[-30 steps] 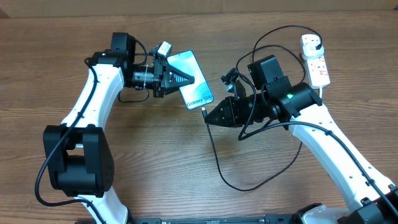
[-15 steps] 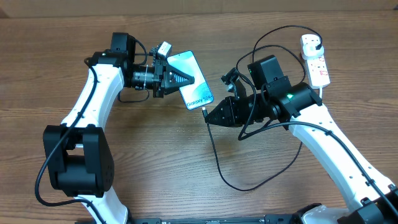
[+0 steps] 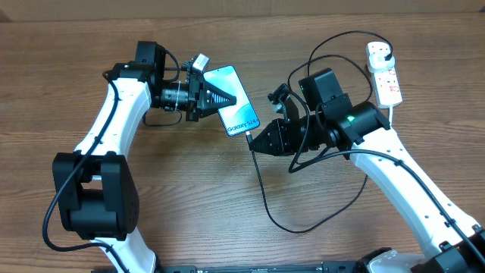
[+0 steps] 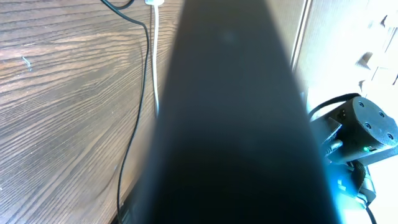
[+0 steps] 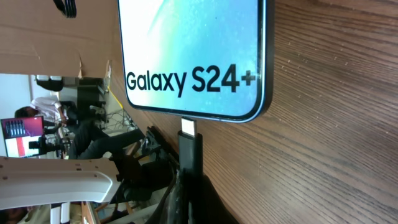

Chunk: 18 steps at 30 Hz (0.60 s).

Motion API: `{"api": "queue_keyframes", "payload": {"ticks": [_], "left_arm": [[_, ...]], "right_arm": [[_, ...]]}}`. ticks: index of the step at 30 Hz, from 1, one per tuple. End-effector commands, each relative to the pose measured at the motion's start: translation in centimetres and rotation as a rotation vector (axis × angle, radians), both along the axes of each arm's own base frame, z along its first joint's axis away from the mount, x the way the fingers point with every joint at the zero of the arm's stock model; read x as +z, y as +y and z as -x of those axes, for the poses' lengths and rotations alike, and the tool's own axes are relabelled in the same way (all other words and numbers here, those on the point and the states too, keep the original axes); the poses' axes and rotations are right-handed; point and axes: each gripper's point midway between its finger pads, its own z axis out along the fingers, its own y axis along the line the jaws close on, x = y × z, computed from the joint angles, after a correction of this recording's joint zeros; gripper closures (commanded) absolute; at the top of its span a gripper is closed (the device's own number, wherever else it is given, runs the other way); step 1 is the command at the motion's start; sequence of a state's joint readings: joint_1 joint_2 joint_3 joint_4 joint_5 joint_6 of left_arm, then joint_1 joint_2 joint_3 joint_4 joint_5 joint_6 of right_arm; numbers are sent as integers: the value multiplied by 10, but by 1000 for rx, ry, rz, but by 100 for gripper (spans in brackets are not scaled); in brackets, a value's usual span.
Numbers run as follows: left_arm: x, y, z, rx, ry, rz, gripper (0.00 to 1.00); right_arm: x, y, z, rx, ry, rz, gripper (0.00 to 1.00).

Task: Plug charger to phone and switch on socket

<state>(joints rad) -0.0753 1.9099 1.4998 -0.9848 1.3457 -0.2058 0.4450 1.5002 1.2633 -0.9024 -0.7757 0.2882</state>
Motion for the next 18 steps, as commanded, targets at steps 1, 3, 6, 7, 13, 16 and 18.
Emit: {"api": "queue_keyframes", "payload": {"ticks": [1, 3, 6, 7, 13, 16, 18], "left_arm": [[9, 0, 1, -7, -29, 30, 96], [10, 0, 1, -10, -36, 36, 96], [10, 0, 1, -10, -37, 36, 96], [10, 0, 1, -10, -36, 36, 96], [10, 0, 1, -10, -36, 36, 96], [10, 0, 1, -10, -36, 36, 96], [10, 0, 1, -10, -37, 36, 96]], "right_arm": [[15, 2, -3, -1, -48, -16, 96], [15, 2, -2, 2, -48, -16, 96], [15, 4, 0, 10, -48, -16, 96], [15, 5, 1, 14, -48, -16, 96], [15, 7, 2, 18, -49, -16, 96], [16, 7, 1, 18, -53, -18, 96], [16, 7, 1, 18, -56, -20, 96]]}}
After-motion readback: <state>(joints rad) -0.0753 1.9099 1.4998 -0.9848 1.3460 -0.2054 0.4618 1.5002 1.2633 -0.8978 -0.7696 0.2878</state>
